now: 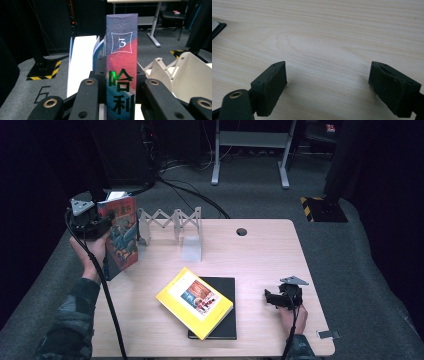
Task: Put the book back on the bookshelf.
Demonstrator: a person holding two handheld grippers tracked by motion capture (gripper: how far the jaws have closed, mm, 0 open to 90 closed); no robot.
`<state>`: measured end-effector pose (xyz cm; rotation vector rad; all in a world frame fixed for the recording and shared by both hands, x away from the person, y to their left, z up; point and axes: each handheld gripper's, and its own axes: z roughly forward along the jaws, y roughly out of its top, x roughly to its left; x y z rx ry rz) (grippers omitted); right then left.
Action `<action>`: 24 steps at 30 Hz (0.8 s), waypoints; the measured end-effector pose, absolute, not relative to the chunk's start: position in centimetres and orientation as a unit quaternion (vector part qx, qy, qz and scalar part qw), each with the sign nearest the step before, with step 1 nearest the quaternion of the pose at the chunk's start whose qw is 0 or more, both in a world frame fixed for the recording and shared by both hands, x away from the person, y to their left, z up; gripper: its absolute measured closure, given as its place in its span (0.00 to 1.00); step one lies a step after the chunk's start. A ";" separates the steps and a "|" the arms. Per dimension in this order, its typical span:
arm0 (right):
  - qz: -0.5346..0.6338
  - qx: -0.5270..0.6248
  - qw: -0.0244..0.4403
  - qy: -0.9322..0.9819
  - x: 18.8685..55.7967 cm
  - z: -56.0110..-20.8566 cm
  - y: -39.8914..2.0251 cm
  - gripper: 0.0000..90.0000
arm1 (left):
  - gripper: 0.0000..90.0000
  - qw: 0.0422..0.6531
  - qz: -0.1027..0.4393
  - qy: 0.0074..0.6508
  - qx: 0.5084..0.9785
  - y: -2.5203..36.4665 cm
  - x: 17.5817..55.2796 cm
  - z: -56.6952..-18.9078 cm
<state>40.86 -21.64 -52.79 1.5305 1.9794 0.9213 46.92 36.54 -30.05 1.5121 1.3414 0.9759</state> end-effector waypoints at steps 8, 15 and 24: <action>0.334 0.558 0.236 0.722 40.8 -52.8 -21.6 0.16 | 0.83 0.431 0.405 0.545 0.594 36.4 47.9 -30.8; 0.333 0.556 0.237 0.724 40.9 -52.8 -21.6 0.16 | 0.83 0.436 0.422 0.542 0.581 35.7 48.9 -31.5; 0.332 0.556 0.239 0.724 40.9 -52.8 -21.6 0.16 | 0.83 0.432 0.433 0.549 0.569 34.6 50.9 -33.3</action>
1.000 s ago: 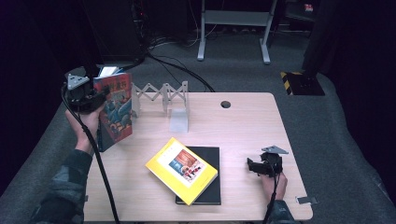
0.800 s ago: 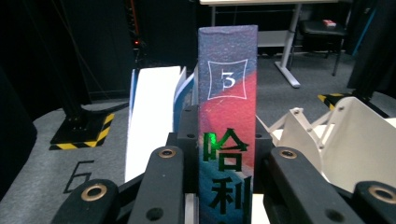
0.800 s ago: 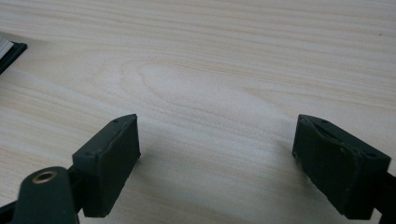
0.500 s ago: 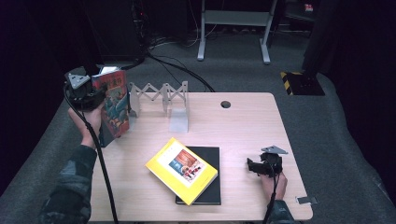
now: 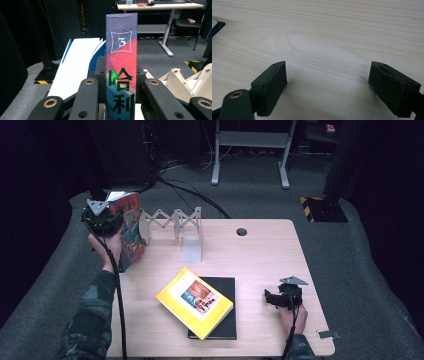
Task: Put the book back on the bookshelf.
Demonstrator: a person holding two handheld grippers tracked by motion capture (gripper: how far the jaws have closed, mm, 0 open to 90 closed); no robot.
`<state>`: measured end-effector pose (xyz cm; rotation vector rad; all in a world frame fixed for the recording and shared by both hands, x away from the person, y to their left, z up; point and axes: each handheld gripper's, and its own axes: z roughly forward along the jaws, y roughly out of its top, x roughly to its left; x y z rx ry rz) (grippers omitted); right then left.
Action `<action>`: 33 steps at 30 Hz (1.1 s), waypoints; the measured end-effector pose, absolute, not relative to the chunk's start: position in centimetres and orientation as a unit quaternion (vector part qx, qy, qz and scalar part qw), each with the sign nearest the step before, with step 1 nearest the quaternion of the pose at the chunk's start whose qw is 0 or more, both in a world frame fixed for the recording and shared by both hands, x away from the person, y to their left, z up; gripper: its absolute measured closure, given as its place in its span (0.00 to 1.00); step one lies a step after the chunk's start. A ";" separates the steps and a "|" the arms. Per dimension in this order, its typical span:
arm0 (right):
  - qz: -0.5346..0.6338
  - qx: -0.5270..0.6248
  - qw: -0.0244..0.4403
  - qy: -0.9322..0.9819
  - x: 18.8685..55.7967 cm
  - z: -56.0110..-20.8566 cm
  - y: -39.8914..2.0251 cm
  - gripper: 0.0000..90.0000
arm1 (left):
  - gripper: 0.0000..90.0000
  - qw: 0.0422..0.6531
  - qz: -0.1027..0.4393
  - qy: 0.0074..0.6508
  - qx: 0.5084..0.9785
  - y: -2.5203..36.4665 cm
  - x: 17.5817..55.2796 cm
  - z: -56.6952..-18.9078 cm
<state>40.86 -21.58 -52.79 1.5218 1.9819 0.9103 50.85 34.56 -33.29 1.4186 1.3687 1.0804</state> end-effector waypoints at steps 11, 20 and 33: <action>0.333 0.556 0.239 0.723 40.9 -52.8 -21.6 0.16 | 0.83 0.445 0.428 0.533 0.578 34.6 49.9 -35.4; 0.330 0.557 0.239 0.724 40.8 -52.8 -21.5 0.16 | 0.82 0.430 0.393 0.527 0.619 34.8 47.0 -35.1; 0.327 0.557 0.241 0.724 40.8 -52.8 -21.4 0.16 | 0.81 0.409 0.351 0.529 0.655 35.8 42.5 -36.2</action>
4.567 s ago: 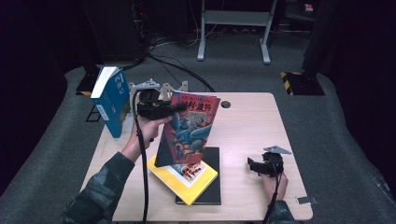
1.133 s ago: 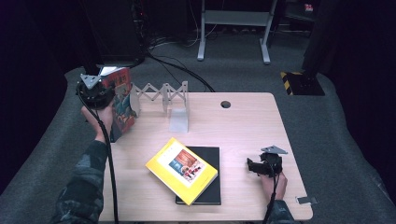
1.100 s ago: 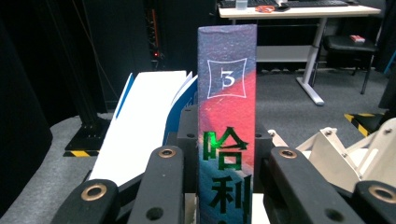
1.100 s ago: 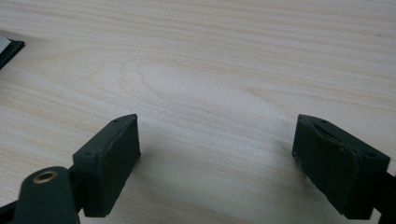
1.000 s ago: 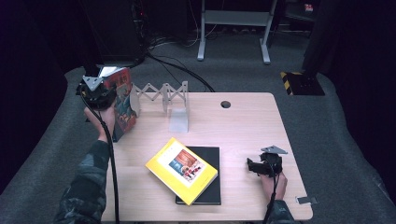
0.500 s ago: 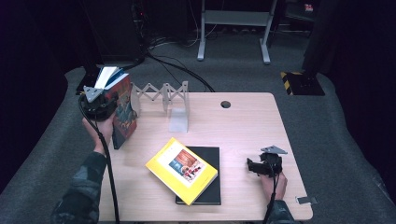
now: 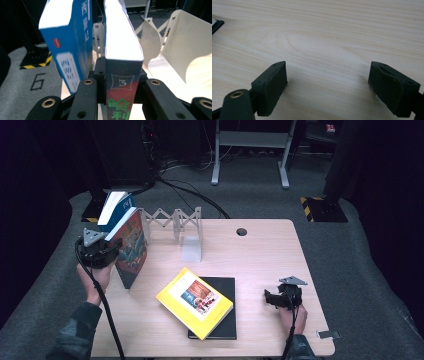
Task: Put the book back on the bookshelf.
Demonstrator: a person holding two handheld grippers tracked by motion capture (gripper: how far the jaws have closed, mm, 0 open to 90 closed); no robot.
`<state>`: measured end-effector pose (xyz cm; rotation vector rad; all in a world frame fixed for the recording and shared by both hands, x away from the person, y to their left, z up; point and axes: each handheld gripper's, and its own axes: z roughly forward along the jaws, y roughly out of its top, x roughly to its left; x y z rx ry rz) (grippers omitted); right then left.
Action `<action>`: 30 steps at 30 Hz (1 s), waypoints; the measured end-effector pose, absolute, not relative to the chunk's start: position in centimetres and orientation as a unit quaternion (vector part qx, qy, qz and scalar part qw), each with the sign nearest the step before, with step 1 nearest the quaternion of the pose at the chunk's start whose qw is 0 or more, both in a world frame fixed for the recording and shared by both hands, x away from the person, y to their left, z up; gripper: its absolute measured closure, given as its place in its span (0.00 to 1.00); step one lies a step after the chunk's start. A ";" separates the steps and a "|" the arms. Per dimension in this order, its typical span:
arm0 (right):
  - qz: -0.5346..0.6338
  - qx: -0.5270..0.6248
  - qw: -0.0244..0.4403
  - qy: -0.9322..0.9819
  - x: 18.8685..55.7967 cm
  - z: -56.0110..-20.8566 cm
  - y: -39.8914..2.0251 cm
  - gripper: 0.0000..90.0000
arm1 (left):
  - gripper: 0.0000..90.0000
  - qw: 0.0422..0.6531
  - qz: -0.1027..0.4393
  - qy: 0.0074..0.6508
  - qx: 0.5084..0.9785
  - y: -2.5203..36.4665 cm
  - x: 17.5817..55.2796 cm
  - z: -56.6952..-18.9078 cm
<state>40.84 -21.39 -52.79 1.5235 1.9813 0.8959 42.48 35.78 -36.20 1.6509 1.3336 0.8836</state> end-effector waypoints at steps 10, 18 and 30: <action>0.327 0.557 0.241 0.724 40.8 -52.8 -21.4 0.16 | 0.80 0.395 0.349 0.522 0.671 35.4 41.9 -36.5; 0.327 0.559 0.241 0.723 40.8 -52.8 -21.4 0.16 | 0.79 0.370 0.364 0.538 0.664 37.1 41.7 -36.4; 0.327 0.554 0.242 0.726 40.8 -52.8 -21.4 0.16 | 0.62 0.343 0.365 0.546 0.671 36.8 44.0 -35.1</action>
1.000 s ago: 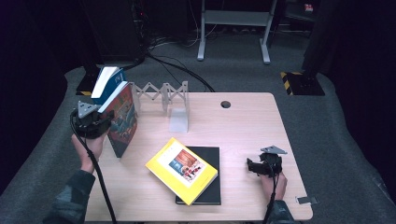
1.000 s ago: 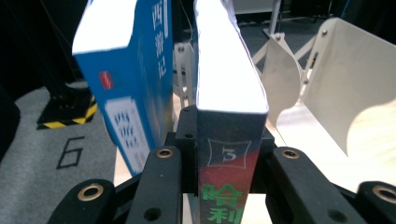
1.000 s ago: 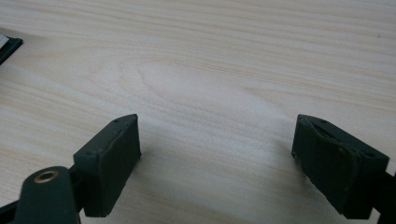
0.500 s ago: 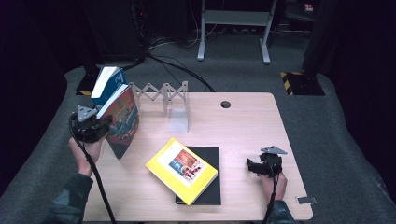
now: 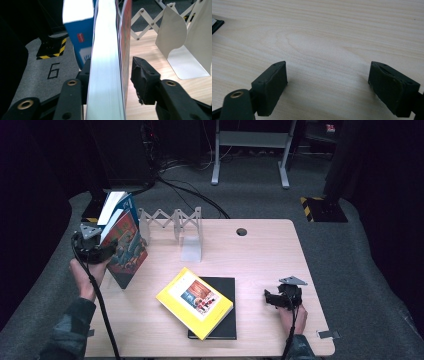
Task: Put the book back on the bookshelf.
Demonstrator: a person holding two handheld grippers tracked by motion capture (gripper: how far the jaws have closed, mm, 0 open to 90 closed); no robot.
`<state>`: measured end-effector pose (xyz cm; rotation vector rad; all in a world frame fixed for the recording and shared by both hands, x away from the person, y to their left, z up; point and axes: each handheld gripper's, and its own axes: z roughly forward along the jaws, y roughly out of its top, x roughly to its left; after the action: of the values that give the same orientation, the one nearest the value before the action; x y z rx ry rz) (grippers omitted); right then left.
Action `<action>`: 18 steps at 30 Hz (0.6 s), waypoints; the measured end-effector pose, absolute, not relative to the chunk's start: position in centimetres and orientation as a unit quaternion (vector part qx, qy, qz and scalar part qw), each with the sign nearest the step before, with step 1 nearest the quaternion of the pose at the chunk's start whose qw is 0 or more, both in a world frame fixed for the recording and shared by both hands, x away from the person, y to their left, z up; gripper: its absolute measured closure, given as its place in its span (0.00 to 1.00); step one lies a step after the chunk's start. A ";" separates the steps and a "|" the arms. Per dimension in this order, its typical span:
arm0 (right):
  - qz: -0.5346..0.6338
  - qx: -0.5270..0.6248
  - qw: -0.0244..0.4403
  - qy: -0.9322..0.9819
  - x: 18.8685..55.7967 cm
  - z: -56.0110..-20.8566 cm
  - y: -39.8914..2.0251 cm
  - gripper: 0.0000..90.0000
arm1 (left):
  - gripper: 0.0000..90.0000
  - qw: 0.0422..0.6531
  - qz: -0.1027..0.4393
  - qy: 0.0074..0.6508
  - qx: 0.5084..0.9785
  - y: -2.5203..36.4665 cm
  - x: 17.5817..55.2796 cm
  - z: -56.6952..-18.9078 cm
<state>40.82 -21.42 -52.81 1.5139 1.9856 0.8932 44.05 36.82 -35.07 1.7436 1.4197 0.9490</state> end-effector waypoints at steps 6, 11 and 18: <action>0.327 0.554 0.242 0.726 40.8 -52.8 -21.4 0.16 | 0.65 0.328 0.383 0.535 0.678 36.3 45.3 -34.2; 0.328 0.557 0.242 0.724 40.8 -52.8 -21.4 0.16 | 0.80 0.336 0.380 0.531 0.679 36.2 45.4 -34.2; 0.328 0.557 0.242 0.723 40.8 -52.8 -21.4 0.16 | 0.83 0.358 0.389 0.527 0.666 35.2 45.5 -33.9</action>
<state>40.83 -21.42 -52.80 1.5245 1.9784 0.8967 45.55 35.15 -33.92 1.7189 1.3596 1.0030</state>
